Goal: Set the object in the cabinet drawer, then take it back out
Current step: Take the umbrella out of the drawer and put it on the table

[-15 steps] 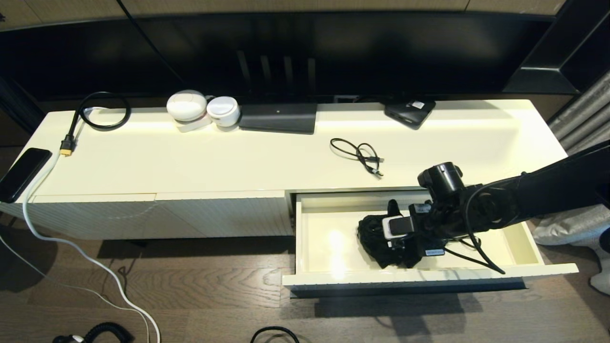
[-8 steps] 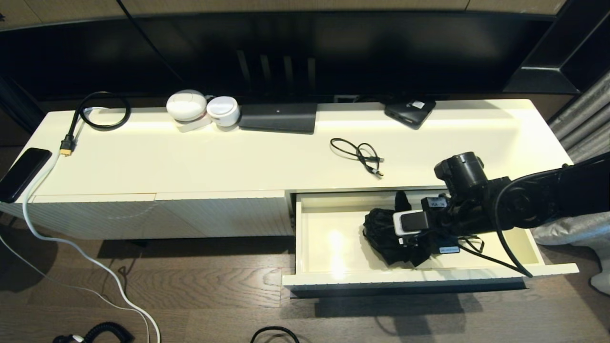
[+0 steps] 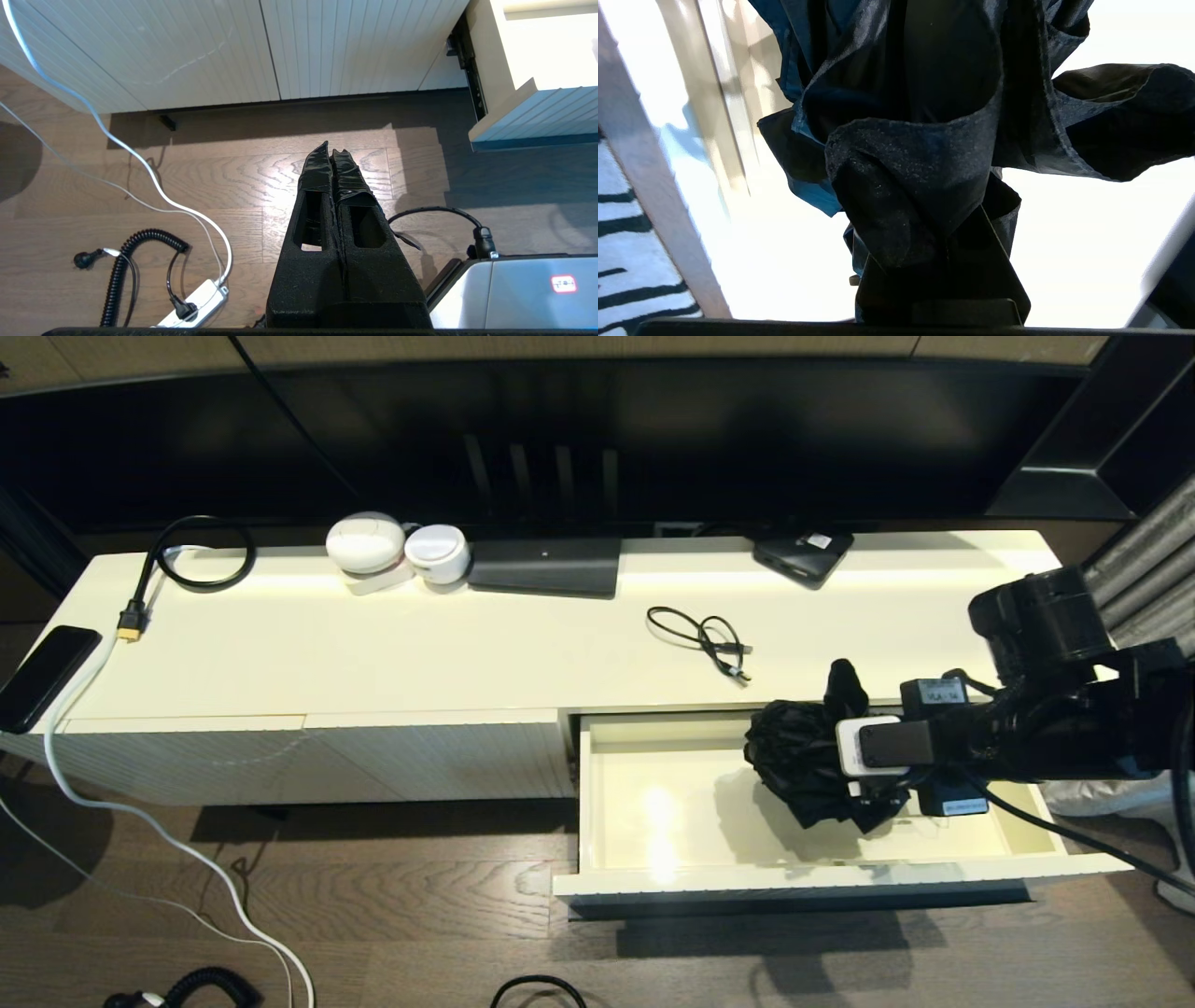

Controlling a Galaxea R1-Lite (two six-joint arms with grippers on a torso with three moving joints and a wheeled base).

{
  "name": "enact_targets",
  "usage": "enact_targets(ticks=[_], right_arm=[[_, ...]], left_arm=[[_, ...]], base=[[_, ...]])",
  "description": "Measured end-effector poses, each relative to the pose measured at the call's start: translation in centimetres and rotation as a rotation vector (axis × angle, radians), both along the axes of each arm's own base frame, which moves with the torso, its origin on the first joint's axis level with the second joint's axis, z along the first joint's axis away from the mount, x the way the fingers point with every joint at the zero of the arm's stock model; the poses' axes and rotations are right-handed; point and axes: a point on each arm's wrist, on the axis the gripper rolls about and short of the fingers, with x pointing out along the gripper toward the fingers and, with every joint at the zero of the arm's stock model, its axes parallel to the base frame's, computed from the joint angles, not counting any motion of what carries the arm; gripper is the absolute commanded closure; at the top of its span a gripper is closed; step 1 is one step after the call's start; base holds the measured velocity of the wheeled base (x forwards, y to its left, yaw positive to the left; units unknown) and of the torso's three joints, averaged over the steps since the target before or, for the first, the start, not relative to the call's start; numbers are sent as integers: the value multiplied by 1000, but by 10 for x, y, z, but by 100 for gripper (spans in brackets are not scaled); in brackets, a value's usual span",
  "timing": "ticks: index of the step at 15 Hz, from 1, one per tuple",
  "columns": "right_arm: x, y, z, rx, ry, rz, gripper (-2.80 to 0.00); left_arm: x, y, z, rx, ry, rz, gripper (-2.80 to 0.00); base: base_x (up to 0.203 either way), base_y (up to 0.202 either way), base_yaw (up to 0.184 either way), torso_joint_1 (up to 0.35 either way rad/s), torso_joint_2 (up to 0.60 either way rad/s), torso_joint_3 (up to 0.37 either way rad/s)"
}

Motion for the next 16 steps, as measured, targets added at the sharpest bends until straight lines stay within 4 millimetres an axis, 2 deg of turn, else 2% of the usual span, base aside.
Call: enact_targets(ticks=[4, 7, 10, 16], right_arm=[[-22, -18, 32, -20, -102, -6, 0], [-19, -33, 55, -27, -238, -35, 0], [3, -39, 61, -1, -353, -68, 0], [65, -38, 49, 54, -380, -111, 0]], left_arm=[[0, 0, 0, 0, 0, 0, 0], [0, 0, 0, -1, 0, 0, 0], [0, 0, 0, 0, 0, 0, 0], [0, 0, 0, 0, 0, 0, 0]], base=[[0, 0, 0, 0, 0, 0], [0, 0, 0, 0, 0, 0], [0, 0, 0, 0, 0, 0], [0, 0, 0, 0, 0, 0]])
